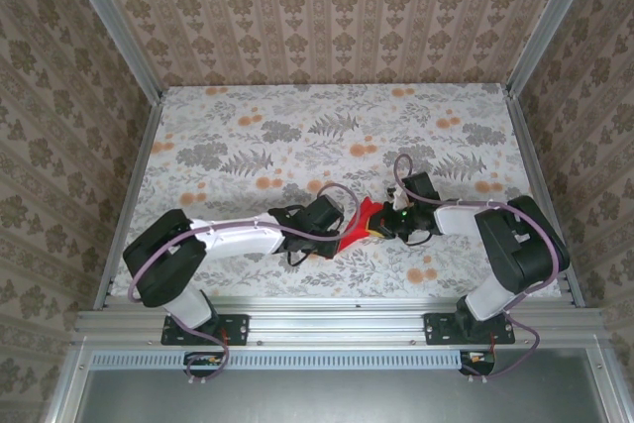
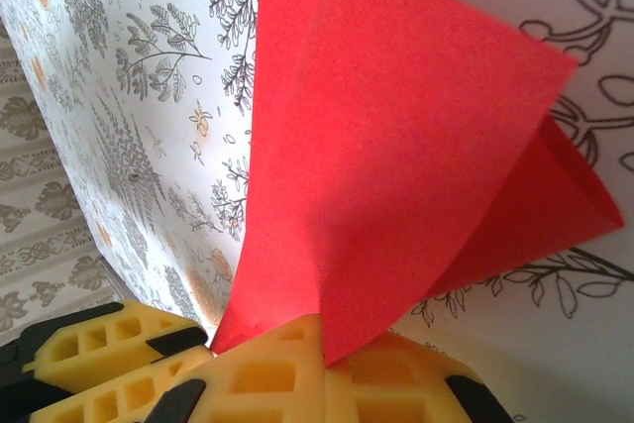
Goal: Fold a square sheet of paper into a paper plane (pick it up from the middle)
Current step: Fold the wing for the fifth time at the center of the table.
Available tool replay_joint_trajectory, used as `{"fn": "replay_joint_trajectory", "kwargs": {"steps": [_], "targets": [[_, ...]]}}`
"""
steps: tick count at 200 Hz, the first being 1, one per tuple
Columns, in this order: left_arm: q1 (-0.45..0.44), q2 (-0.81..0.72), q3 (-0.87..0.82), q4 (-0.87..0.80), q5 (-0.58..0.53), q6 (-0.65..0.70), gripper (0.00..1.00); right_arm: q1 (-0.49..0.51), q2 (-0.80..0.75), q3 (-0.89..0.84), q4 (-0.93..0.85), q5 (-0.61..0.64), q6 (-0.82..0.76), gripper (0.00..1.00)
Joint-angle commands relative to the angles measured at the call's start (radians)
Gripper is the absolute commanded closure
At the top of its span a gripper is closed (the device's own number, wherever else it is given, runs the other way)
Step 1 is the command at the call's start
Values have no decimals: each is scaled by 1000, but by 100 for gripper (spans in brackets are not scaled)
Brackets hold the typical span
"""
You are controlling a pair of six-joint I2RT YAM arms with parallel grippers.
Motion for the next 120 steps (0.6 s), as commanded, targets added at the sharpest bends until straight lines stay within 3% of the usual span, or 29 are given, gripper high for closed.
{"fn": "replay_joint_trajectory", "kwargs": {"steps": [1,120], "targets": [[20,-58,-13,9,-27,35,81,-5,22,29,-57,30,-34,99],[13,53,39,50,84,56,88,-5,49,42,-71,52,-39,99]]}}
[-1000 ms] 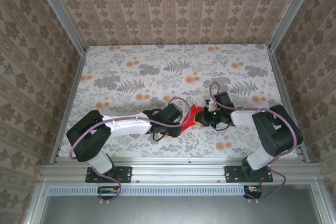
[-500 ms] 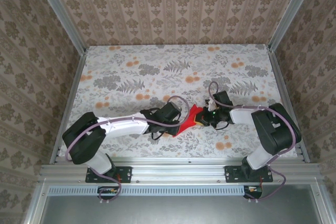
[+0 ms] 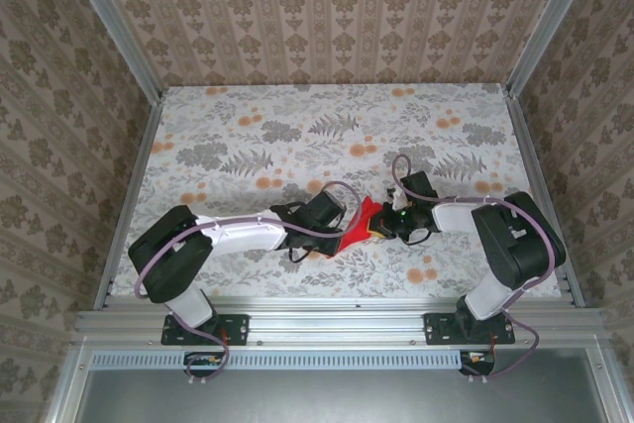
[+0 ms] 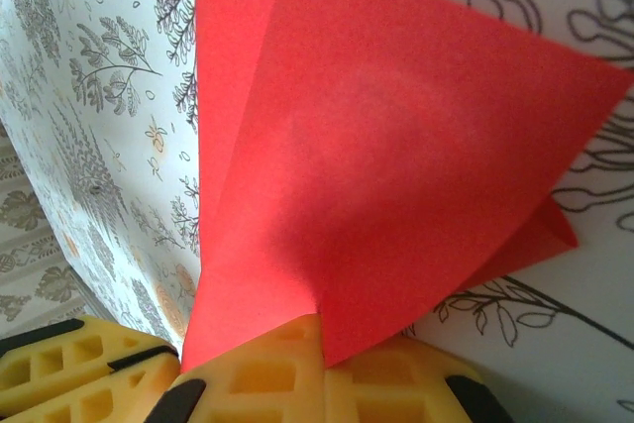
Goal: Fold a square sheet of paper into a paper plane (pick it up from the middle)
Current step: Fold the wing for the fifth time at the center of the table.
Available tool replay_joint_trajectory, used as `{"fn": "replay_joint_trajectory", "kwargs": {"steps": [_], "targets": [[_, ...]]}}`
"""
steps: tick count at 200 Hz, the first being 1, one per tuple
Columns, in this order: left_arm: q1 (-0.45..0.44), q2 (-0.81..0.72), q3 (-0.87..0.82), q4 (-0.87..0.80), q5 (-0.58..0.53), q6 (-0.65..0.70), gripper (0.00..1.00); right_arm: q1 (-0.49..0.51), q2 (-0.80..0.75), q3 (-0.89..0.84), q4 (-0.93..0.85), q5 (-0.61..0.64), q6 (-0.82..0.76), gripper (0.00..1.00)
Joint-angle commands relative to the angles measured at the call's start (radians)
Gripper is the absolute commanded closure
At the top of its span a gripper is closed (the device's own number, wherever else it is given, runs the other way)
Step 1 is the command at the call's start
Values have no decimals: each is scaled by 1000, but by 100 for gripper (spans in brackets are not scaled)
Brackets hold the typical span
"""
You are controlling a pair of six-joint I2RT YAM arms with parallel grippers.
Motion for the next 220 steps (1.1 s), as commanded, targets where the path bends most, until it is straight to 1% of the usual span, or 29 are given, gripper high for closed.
{"fn": "replay_joint_trajectory", "kwargs": {"steps": [1,97,137,203,220], "targets": [[-6,7,21,23,25,22,88,-6,18,19,-33,21,-12,99],[-10,51,15,43,51,23,90,-8,14,16,-18,15,6,98],[-12,68,17,65,60,15,89,-7,10,13,-4,10,18,96],[-16,91,14,78,54,10,89,-1,-34,-37,122,-50,93,78],[-16,94,13,77,50,10,89,10,-46,-52,157,-65,122,75]]}}
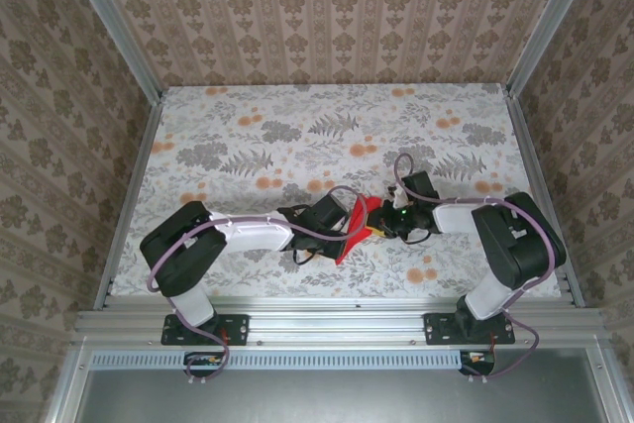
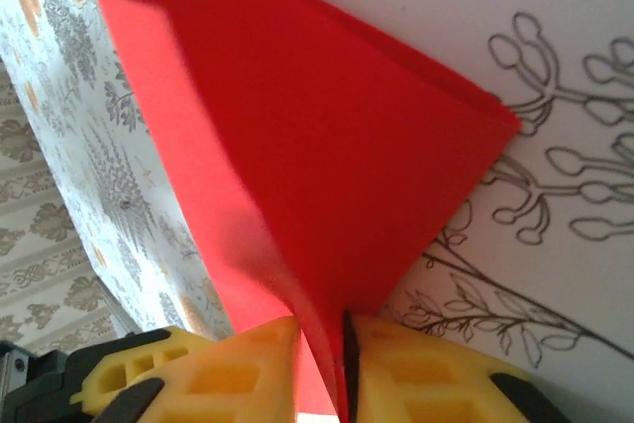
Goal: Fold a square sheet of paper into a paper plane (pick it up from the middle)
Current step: Fold the wing for the fifth time at the center of the table.
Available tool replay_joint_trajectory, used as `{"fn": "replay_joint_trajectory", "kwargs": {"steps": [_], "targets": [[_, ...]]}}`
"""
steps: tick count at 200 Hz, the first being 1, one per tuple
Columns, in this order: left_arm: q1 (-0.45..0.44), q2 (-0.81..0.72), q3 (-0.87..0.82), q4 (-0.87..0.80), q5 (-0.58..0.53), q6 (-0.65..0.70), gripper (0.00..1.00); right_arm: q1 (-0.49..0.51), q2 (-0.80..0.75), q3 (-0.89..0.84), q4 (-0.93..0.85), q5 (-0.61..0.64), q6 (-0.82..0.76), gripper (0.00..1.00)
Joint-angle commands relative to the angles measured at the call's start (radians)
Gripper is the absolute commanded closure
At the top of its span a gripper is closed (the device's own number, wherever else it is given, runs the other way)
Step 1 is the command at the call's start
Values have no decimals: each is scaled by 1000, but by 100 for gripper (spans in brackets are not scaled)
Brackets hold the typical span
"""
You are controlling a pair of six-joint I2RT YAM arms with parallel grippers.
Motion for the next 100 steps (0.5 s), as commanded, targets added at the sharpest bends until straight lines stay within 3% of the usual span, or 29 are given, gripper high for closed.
{"fn": "replay_joint_trajectory", "kwargs": {"steps": [1,100], "targets": [[-7,26,13,15,5,10,89,14,-38,-26,71,-43,58,75],[-5,25,10,27,0,0,89,72,-66,-98,199,-57,161,68]]}}
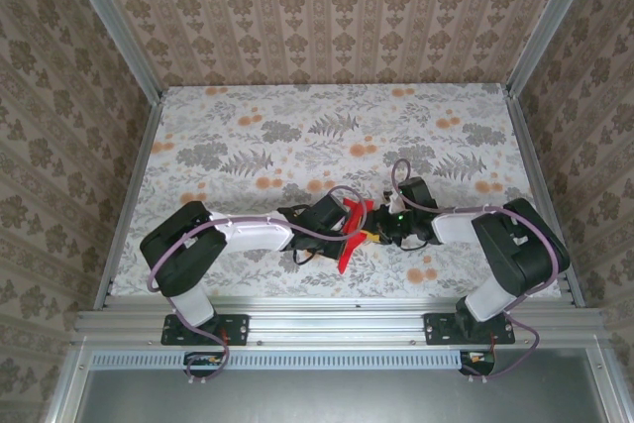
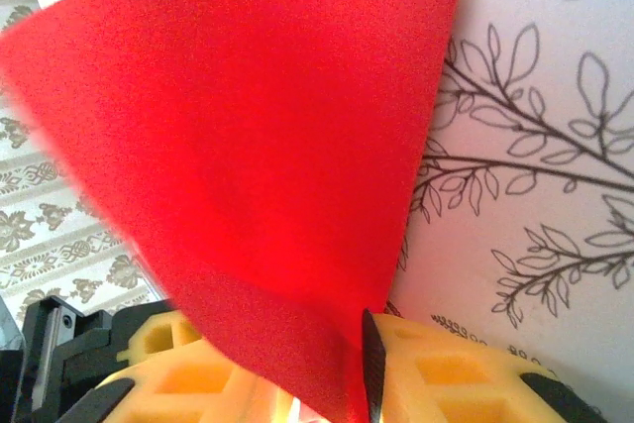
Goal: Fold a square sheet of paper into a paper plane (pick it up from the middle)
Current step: Fold the wing for the fifth time at the center of the table.
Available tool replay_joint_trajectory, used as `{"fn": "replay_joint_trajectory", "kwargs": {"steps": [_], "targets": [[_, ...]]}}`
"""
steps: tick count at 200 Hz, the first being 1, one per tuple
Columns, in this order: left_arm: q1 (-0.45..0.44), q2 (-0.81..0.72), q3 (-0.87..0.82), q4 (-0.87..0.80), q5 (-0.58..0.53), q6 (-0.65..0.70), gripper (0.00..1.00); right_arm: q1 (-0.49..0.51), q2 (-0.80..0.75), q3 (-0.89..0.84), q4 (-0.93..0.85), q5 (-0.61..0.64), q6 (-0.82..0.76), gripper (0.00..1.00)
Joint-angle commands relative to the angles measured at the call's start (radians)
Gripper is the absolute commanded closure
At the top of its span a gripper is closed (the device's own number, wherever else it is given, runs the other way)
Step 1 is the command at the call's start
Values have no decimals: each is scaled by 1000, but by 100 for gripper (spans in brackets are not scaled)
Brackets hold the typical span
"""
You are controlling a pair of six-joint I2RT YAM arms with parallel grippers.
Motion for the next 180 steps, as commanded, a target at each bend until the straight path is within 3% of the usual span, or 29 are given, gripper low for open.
{"fn": "replay_joint_trajectory", "kwargs": {"steps": [1,31,66,104,180], "targets": [[-5,25,10,27,1,0,89,7,-33,-19,46,-26,36,68],[-5,17,10,39,5,-7,89,4,-53,3,-35,2,-13,67],[-5,-8,14,35,2,-12,88,2,-39,38,-111,28,-63,83],[-6,-60,14,9,-4,-15,85,1,-31,63,-166,49,-98,91],[-86,-137,-23,-16,-70,-79,76,-3,-17,95,-228,67,-128,98]]}}
